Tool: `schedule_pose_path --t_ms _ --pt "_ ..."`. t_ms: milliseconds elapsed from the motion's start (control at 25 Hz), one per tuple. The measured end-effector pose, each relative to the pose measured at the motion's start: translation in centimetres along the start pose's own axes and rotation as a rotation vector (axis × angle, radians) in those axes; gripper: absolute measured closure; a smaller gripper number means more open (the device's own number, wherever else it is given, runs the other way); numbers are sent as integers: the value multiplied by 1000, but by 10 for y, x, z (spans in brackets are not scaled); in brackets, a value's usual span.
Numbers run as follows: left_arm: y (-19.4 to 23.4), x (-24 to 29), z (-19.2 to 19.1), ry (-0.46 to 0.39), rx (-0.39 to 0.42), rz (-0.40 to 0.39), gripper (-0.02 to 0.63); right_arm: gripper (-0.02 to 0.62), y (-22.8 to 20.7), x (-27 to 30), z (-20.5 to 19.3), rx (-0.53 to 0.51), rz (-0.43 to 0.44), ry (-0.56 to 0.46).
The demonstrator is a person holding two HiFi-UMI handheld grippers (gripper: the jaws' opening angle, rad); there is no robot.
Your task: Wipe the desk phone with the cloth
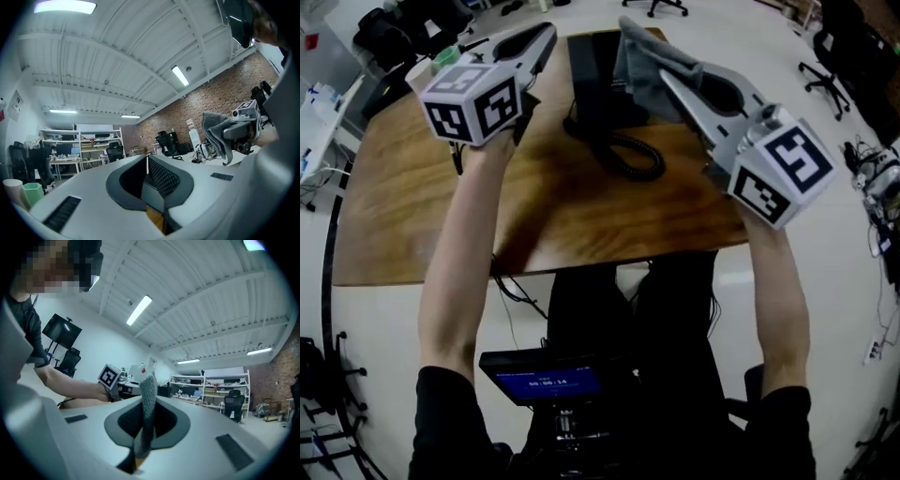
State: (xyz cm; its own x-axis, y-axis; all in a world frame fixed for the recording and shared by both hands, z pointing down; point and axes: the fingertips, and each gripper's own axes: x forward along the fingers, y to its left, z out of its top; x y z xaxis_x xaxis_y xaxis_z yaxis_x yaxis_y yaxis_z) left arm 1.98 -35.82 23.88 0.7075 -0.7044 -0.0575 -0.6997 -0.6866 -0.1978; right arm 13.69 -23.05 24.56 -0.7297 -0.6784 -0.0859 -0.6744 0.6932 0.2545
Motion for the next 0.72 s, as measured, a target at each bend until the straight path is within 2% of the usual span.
schedule_pose_path --t_ms 240,560,720 --pt "-11 -26 22 -8 19 -41 604 572 17 3 16 58 16 -58" --pt "-48 -75 21 -21 71 -108 604 572 64 -19 24 32 37 -85" --pt "-69 -88 25 -15 100 -136 604 572 74 -36 25 32 37 -115"
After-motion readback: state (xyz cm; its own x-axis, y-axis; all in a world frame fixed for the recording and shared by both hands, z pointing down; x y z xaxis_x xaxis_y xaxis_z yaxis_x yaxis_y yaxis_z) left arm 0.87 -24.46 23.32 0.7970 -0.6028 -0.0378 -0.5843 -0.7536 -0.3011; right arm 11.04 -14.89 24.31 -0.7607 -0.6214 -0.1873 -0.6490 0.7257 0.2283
